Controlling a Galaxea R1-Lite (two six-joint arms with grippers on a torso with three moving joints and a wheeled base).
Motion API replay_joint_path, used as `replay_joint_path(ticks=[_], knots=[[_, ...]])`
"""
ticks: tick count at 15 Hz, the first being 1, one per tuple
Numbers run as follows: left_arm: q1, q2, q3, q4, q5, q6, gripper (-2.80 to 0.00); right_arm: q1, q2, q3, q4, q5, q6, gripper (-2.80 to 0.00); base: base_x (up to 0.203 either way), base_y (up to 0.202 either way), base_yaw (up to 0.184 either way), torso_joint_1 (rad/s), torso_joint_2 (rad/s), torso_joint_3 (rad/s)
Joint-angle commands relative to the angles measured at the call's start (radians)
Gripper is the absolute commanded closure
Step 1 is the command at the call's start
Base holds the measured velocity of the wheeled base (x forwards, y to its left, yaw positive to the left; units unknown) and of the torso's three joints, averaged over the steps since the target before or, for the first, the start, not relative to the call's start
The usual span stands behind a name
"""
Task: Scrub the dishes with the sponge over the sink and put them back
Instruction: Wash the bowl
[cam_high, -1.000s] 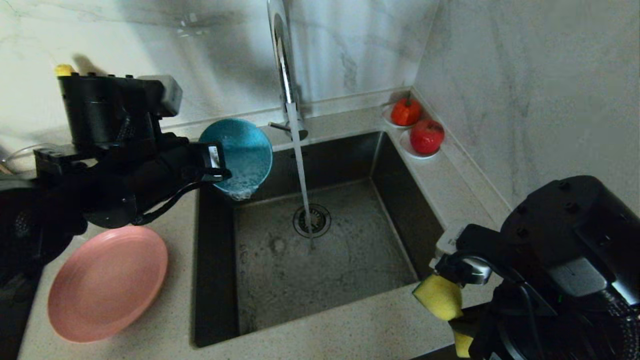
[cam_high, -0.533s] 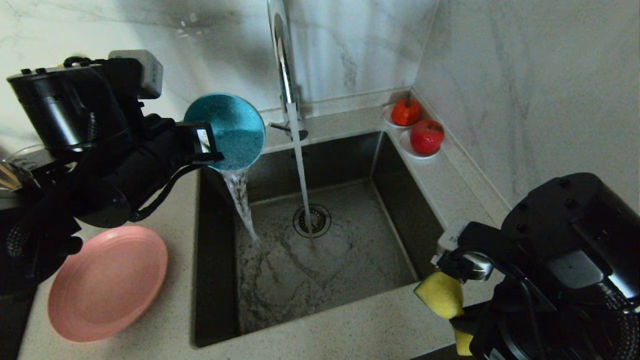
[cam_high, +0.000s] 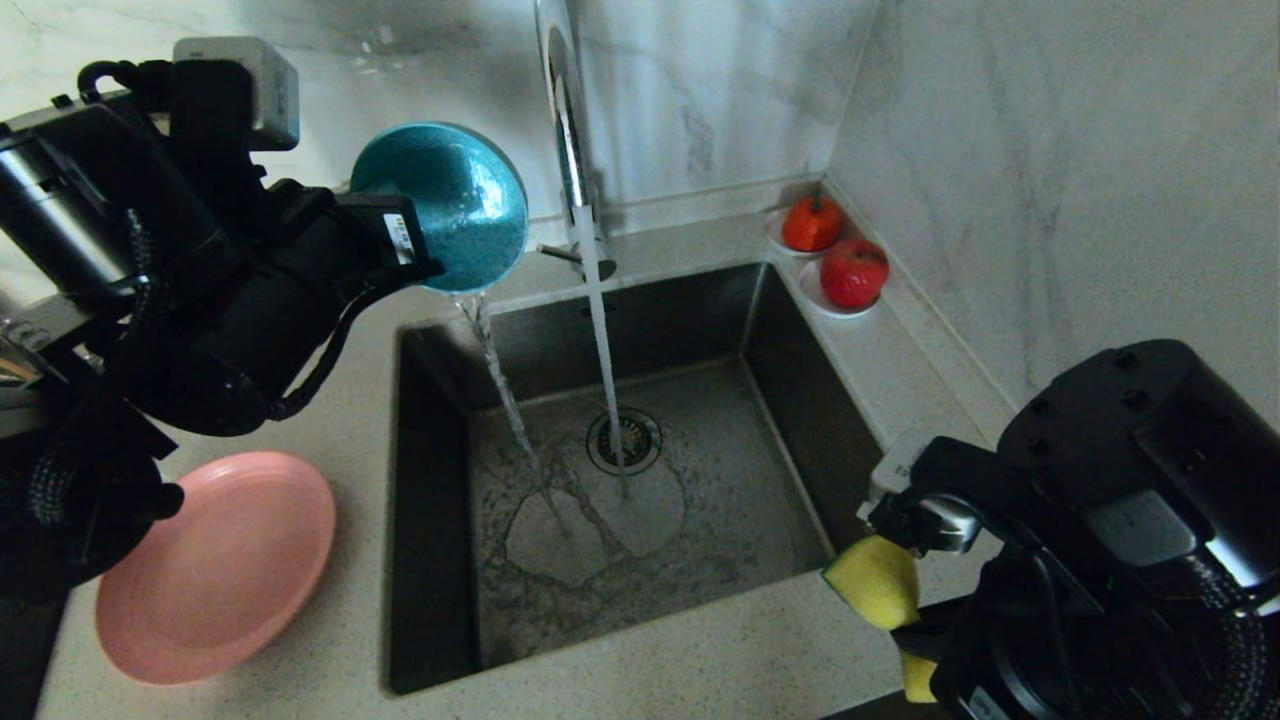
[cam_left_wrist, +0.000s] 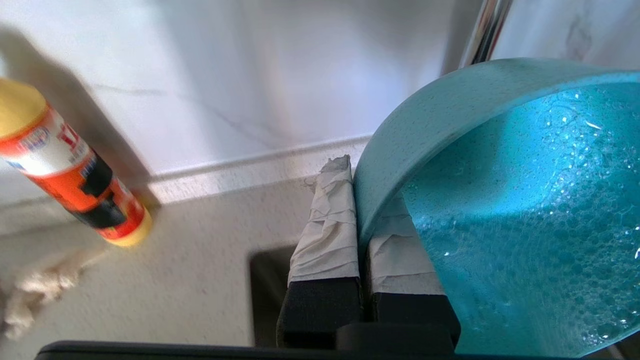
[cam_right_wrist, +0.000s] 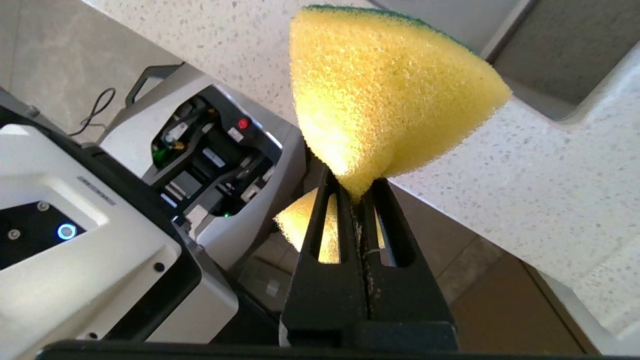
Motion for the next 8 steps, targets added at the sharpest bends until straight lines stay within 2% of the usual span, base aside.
replay_joint_path(ticks=[1,3,8], knots=[[-0.001,-0.01,-0.004,-0.04,0.0,0.02,0.0,-0.002,0.004,0.005,-0.011,0.004,0.001,0.0,0.0,0.0,0.0,0.0,0.0,0.0],[-0.003,-0.009,-0.02,-0.084,-0.001,0.051,0.0,-0.002,0.004,0.008,-0.014,0.004,0.001,0.0,0.0,0.0,0.0,0.0,0.0,0.0],[-0.002,-0.007,-0.092,-0.094,-0.008,0.091,0.0,-0.002,-0.003,0.007,-0.014,0.006,0.001,0.0,0.0,0.0,0.0,0.0,0.0,0.0]])
